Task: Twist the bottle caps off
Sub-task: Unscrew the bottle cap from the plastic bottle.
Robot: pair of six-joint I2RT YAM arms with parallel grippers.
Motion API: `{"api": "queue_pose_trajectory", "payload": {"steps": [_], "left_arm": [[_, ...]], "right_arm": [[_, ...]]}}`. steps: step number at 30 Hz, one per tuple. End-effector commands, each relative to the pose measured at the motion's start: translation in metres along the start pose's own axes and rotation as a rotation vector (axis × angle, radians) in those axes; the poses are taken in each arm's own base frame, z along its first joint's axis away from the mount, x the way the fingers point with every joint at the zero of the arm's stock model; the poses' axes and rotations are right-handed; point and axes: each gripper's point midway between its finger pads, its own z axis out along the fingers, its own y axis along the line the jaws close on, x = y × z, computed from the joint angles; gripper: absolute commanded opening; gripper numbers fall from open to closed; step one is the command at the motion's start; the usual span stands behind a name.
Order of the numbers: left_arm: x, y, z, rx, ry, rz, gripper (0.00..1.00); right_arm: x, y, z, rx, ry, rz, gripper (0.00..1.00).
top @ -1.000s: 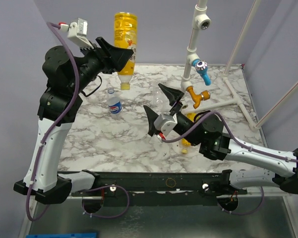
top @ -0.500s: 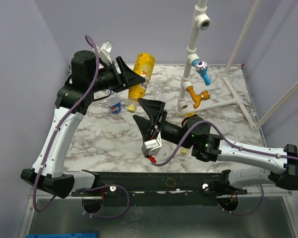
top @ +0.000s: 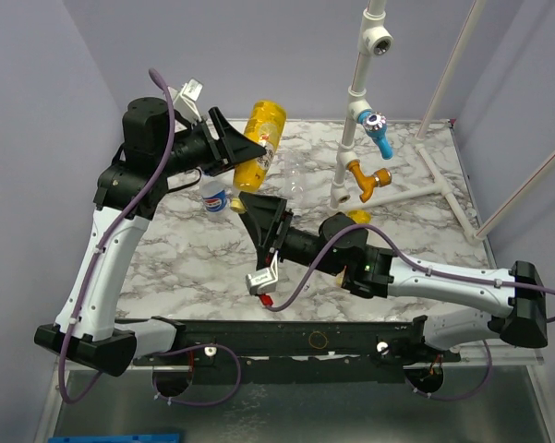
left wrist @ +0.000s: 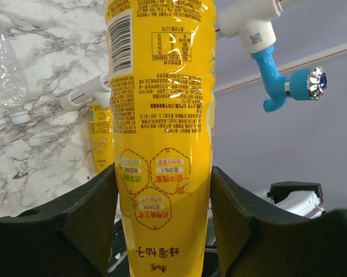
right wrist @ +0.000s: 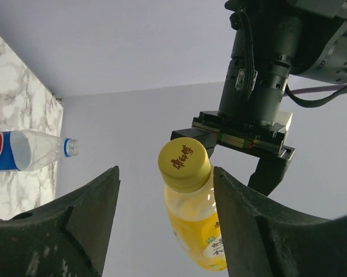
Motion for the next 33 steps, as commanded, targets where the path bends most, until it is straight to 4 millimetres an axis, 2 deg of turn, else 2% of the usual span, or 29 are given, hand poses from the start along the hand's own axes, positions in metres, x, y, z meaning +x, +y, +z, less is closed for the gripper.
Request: {"api": "queue_pose_trajectory", "payload": {"steps": [1,9,17,18,19,21,22,25,27,30,33], "left_arm": [[0.004,0.000,-0.009,-0.013,-0.005,-0.029,0.00],[0.006,0.005,-0.012,-0.036,-0.012,-0.042,0.00],[0.003,0.004,-0.016,-0.035,-0.027,-0.040,0.02],[0.003,0.004,-0.017,-0.036,-0.029,-0.041,0.11],[0.003,0.005,-0.017,-0.041,-0.033,-0.041,0.26],[0.002,0.007,-0.019,-0.055,-0.047,-0.041,0.71],[0.002,0.008,-0.020,-0.060,-0.053,-0.033,0.97],[0.000,0.010,-0.024,-0.074,-0.076,0.019,0.99],[0.000,0.008,-0.028,-0.065,-0.079,0.087,0.99],[-0.007,0.005,-0.038,-0.071,-0.119,0.252,0.99],[-0.024,-0.014,-0.054,-0.051,-0.196,0.470,0.99]], "right_arm": [[-0.004,-0.001,0.015,0.013,-0.015,-0.130,0.65],[-0.008,-0.008,0.026,0.077,-0.031,-0.161,0.57],[-0.010,-0.021,0.025,0.125,-0.040,-0.131,0.22],[-0.011,-0.025,0.024,0.134,-0.041,-0.126,0.18],[-0.011,-0.028,0.024,0.143,-0.043,-0.116,0.14],[-0.013,-0.038,0.022,0.169,-0.045,-0.103,0.06],[-0.015,-0.043,0.021,0.184,-0.045,-0.088,0.02],[-0.021,-0.064,0.018,0.247,-0.047,-0.040,0.01],[-0.018,-0.079,0.013,0.297,-0.013,0.019,0.01],[-0.014,-0.097,0.010,0.358,0.049,0.161,0.01],[-0.011,-0.108,0.007,0.367,0.089,0.308,0.01]]}}
